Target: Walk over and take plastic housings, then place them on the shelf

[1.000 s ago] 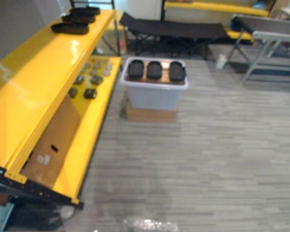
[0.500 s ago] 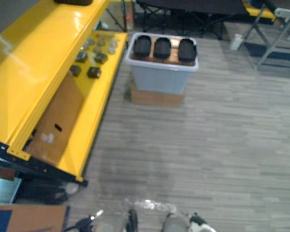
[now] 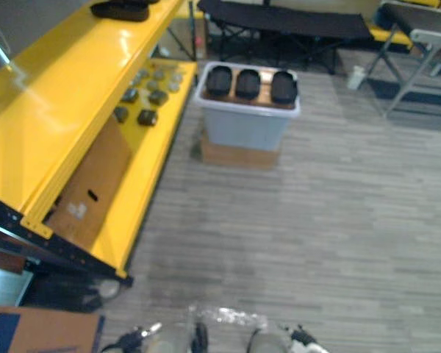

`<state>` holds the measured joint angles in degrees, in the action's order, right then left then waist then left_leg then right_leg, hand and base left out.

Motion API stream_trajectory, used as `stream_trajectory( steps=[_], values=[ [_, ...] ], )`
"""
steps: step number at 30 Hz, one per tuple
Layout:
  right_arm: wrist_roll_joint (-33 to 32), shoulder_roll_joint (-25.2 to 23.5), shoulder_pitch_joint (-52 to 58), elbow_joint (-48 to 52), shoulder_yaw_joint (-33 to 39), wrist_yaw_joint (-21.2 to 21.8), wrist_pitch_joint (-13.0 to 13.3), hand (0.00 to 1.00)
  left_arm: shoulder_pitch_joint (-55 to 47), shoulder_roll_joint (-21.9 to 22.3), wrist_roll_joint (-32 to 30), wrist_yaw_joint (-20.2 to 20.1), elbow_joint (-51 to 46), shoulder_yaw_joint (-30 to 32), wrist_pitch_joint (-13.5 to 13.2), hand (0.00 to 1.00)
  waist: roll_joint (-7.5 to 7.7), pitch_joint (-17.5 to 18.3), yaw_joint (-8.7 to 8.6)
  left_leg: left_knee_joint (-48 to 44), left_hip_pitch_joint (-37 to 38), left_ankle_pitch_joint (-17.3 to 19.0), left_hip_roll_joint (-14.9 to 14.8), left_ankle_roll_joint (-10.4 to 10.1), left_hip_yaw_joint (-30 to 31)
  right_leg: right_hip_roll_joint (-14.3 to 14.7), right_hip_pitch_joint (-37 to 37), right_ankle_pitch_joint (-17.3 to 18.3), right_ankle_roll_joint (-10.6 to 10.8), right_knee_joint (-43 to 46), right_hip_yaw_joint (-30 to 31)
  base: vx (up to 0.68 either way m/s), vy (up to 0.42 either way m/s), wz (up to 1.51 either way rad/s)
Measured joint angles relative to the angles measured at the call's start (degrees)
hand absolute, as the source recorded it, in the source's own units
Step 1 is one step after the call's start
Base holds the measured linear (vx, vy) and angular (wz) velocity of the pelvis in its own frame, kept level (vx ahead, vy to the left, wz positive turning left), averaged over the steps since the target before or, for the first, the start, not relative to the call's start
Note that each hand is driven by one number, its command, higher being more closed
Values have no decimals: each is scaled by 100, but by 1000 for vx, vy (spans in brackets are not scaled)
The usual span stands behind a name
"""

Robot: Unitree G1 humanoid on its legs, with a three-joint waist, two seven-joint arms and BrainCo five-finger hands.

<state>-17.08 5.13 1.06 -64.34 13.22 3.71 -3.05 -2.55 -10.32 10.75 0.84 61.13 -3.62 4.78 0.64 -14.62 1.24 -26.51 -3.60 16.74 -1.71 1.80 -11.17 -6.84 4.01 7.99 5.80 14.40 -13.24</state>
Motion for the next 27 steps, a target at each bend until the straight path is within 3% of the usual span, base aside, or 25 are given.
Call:
stream_trajectory(
  steps=[10, 12, 15, 18, 20, 21, 24, 25, 27],
  values=[
    [-36, 34, 66, 0, -101, -146, -131, 0, -210, 140, -182, 75, 43, 88, -16, 0, -80, 295, 49, -249, -61, 157, -166, 70, -27, 102, -56, 81, -7, 107, 38, -16, 22, -4],
    [-190, 63, 65, 33, 4, -192, -201, 0, -193, 110, -184, 76, 32, 138, -13, 0, -86, 301, 29, -791, -412, 490, -190, 194, 23, -23, -504, 452, 111, 907, 42, -42, 103, 6],
    [-361, 67, 70, 73, 277, -232, -252, 0, -132, 136, -191, 71, 3, 265, 40, 0, -100, 140, 17, -1382, -562, 873, -255, 323, 81, -209, -1062, 674, 54, 2279, 86, -20, 88, 5],
    [-459, -67, 330, 87, 548, -230, -502, 0, -170, 109, -227, 52, -159, 553, 223, 0, 70, 64, 48, -1460, -548, 1017, -436, 226, 124, -101, -1445, 692, 45, 2047, 105, 26, -34, -4],
    [-465, -110, 437, 100, 747, -218, -618, 0, -130, 116, -234, 32, -173, 599, 311, 0, 56, 57, 48, -1461, -575, 1065, -544, 150, 110, -26, -1641, 618, 137, 1583, 121, 116, -75, -17],
    [-457, -167, 565, 103, 831, -211, -713, 0, -77, 129, -284, 26, -171, 679, 355, 0, 54, 54, 47, -1461, -567, 1120, -583, 86, 104, -11, -1747, 486, 211, 1253, 135, 185, -80, -12],
    [-147, -269, 970, 118, 1000, -127, -985, 0, -57, 171, -288, 32, -177, 799, 363, 0, 16, 42, 24, -1447, -401, 1304, -647, -192, 101, 0, -1673, -111, 42, 1230, 107, 215, -109, -4],
    [-65, -282, 1034, 117, 1005, -111, -1041, 0, -44, 178, -284, 32, -184, 799, 365, 0, -10, 26, 23, -1407, -335, 1334, -653, -220, 109, 1, -1670, -84, -40, 1326, 94, 313, -142, 4],
    [-18, -384, 1177, 111, 1069, -139, -1181, 0, -26, 178, -259, 90, -253, 797, 434, 0, -20, 32, -47, -1006, -45, 1332, -544, -264, 144, -124, -1748, 412, -98, 1817, 54, 355, -158, 13]
  ],
)
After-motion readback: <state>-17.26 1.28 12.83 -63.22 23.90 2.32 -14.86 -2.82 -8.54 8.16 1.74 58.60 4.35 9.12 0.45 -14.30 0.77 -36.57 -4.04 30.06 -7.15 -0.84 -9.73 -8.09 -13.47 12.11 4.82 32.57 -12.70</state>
